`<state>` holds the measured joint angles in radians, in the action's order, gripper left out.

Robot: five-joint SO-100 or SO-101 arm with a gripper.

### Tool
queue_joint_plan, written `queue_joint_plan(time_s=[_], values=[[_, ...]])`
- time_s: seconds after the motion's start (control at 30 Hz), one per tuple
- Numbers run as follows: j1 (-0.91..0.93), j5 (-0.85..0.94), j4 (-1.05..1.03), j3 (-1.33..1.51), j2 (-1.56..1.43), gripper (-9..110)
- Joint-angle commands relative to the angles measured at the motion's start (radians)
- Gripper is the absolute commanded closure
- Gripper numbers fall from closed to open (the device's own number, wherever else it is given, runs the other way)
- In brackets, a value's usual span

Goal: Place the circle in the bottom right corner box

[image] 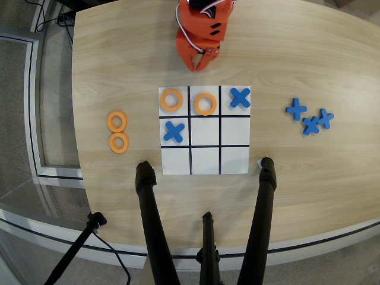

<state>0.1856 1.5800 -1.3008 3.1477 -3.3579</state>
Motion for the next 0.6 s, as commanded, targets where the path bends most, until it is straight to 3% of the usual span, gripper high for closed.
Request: queue_joint_plan(time_s=[0.0,0.1,0.37,0.57], values=[[0.092,-0.002,-0.005,0.055,0.002,102],[0.284,0.000,0.002,0.055,-0.003,101],[1.019,-0.003,0.002,0.055,-0.037,101],[1.261,-0.003,0.002,0.055,-0.037,101]])
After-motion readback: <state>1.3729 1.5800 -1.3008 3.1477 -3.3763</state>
